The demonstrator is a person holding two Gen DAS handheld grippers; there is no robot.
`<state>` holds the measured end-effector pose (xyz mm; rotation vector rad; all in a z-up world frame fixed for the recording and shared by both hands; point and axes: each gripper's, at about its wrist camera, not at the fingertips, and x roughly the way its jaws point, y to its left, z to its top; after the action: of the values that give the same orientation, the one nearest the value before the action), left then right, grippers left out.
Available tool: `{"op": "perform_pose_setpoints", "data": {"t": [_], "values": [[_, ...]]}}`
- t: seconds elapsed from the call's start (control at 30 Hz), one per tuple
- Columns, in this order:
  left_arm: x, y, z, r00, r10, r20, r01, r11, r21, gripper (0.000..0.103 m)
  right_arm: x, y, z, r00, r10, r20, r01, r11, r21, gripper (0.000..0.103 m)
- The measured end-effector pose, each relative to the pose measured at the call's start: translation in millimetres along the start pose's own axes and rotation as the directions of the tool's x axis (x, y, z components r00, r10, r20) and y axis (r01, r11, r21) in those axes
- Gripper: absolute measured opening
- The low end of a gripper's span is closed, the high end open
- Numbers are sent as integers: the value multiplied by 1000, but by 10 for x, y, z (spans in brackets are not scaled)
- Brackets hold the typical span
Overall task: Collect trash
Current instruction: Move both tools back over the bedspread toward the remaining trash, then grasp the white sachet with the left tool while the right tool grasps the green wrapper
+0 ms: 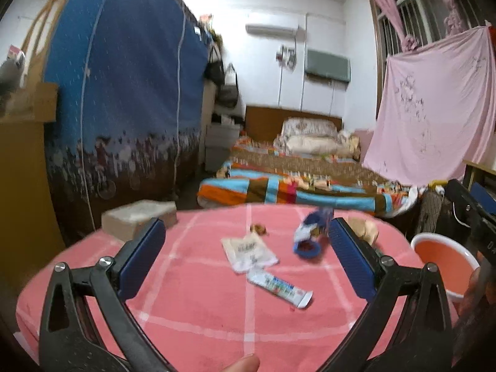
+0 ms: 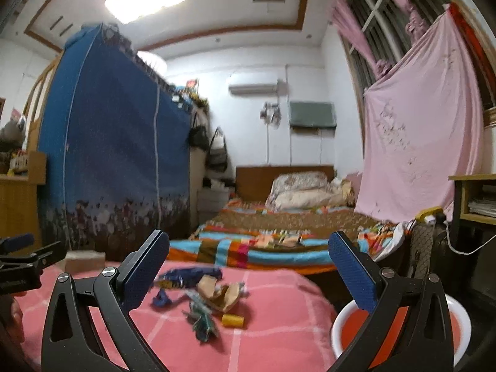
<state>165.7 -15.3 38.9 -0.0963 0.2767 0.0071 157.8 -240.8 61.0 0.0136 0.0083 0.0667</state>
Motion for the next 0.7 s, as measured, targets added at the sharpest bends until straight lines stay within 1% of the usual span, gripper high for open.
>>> {"op": "perform_pose_setpoints", "data": {"t": [0.1,0.2,0.23,0.27,0.3,0.33,0.37,0.4,0.43,0.47,0.5,0.57,0.6,0.63,0.67,0.7], "values": [[194,-22,-56,994,-12,-106,11,1000,-13,90,166,36,-74,996,12,-90,-12,1000,-9,103],[396,-46,-119,976,-39,-215,30,998,-47,89,336,8,-126,984,38,-177,-37,999,14,103],[431,-54,-136,971,-41,-234,30,998,-50,88,404,-7,-154,976,52,-213,-48,999,26,102],[493,-72,-162,962,-41,-272,28,998,-49,86,455,-11,-203,967,66,-247,-59,998,36,99],[529,-90,-180,955,-43,-294,30,998,-49,85,512,-15,-235,957,78,-280,-69,997,44,93],[561,-103,-196,948,-45,-314,32,998,-47,82,585,-14,-275,942,96,-323,-83,995,53,90],[619,-116,-221,937,-48,-346,35,998,-44,78,632,-11,-303,929,111,-353,-96,994,60,83],[645,-132,-238,930,-53,-364,40,998,-43,76,703,-6,-341,910,132,-394,-113,991,70,81],[678,-144,-254,922,-60,-382,46,998,-44,71,754,1,-370,894,150,-423,-129,989,79,79],[731,-163,-278,908,-70,-413,53,997,-52,67,798,12,-402,878,169,-447,-145,986,88,74],[761,-171,-295,899,-77,-431,56,997,-62,65,823,19,-424,867,179,-465,-153,984,93,70],[841,-172,-337,873,-108,-476,68,993,-100,56,880,43,-474,843,187,-504,-161,982,94,68],[865,-177,-353,864,-112,-491,66,992,-110,55,904,53,-491,836,189,-516,-164,982,94,65],[890,-180,-365,857,-108,-504,58,992,-114,53,926,65,-510,827,192,-529,-167,981,95,63],[908,-194,-372,852,-97,-514,47,993,-110,50,944,75,-528,817,195,-543,-170,981,96,58],[912,-212,-373,851,-86,-518,39,994,-102,48,962,82,-546,811,197,-552,-172,980,97,53]]}}
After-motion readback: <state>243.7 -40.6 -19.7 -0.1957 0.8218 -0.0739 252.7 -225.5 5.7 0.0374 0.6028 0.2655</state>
